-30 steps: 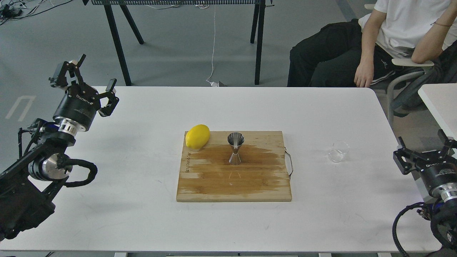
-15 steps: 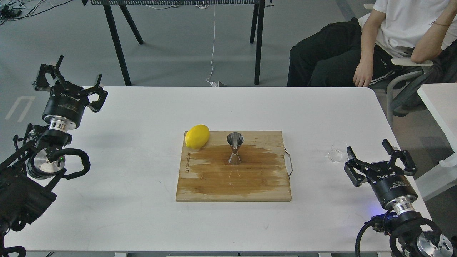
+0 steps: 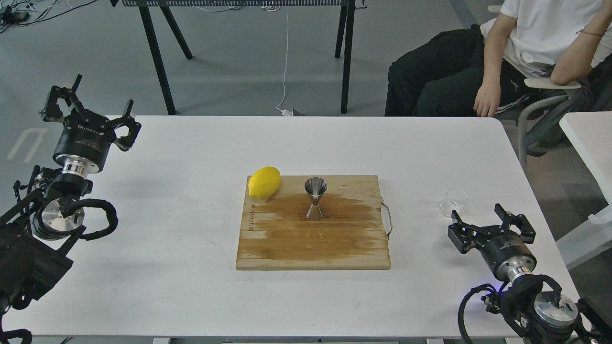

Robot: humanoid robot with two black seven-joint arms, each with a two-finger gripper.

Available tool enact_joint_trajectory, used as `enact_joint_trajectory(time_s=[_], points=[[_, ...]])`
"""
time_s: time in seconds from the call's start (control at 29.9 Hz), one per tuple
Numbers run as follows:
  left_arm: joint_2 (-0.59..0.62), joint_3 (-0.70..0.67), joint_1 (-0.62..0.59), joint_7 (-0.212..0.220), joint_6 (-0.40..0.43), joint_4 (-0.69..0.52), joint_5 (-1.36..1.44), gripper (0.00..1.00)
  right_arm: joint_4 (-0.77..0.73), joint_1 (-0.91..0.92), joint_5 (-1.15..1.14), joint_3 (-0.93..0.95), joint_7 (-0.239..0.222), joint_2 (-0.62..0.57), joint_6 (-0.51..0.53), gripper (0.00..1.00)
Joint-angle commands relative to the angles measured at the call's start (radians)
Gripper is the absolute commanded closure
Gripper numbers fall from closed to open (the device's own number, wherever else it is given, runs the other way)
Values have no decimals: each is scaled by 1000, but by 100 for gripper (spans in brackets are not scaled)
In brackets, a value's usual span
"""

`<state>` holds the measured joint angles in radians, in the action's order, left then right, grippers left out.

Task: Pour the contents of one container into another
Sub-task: 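Move the right gripper to the clear glass cup and grasp it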

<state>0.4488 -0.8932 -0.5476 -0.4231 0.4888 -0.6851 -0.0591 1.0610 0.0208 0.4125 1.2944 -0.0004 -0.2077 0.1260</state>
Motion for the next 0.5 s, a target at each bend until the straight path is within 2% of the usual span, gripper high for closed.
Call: enact_joint_trajectory(time_s=[0.0,0.23,0.47], points=[[1,5,-8,1,0,4,2,0,-64,54,-1,-9,-4,22,-35,0],[1,5,-14,1,0,36,4,0,-122,123,-1,-37,-4,39,-26,0],[-1,8,-26,1,0,73,5,0,-252,208,-4,-50,-7,86,-22,1]])
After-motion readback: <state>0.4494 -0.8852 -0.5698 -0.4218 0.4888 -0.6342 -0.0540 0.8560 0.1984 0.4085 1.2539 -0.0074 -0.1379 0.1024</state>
